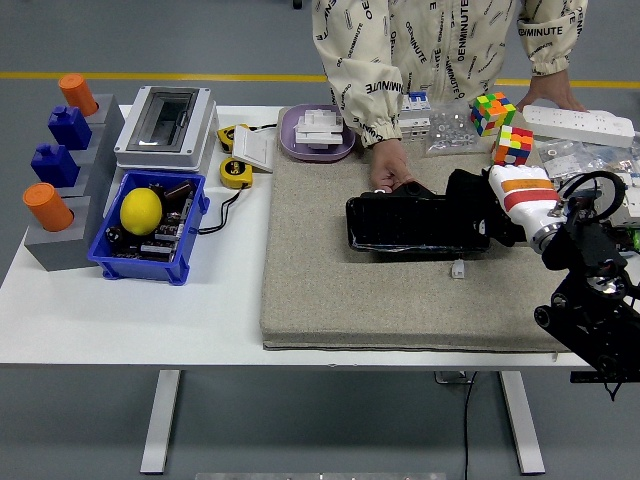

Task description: Pick the rag up,wipe the panel,place it on the desk

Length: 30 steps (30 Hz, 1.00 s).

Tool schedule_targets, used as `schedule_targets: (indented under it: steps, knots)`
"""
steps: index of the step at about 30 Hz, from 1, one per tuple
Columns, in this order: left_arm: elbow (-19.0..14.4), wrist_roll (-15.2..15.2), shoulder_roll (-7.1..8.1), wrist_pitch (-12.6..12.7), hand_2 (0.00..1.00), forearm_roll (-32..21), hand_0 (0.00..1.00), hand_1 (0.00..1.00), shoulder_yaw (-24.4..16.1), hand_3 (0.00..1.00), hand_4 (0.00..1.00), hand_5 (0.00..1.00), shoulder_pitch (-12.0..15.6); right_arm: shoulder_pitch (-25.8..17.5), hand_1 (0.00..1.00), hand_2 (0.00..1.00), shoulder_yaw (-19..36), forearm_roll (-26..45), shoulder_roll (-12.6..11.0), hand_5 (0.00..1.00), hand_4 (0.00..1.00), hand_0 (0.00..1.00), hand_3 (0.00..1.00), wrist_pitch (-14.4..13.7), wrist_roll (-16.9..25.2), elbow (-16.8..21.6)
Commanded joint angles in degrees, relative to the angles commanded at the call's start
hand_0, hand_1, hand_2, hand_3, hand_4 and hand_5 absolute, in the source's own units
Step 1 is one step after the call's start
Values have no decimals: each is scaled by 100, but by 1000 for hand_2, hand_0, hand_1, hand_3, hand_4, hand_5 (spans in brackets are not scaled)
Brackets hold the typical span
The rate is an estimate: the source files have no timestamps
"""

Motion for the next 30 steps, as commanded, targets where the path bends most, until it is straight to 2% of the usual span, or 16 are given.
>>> schedule_targets:
  steps: [30]
  knots:
    - [14, 1, 15, -2, 695, -35, 651, 662, 62, 580, 681, 446, -21, 639, 458, 509, -859, 127, 1263, 243, 879, 370, 528, 51, -55, 639]
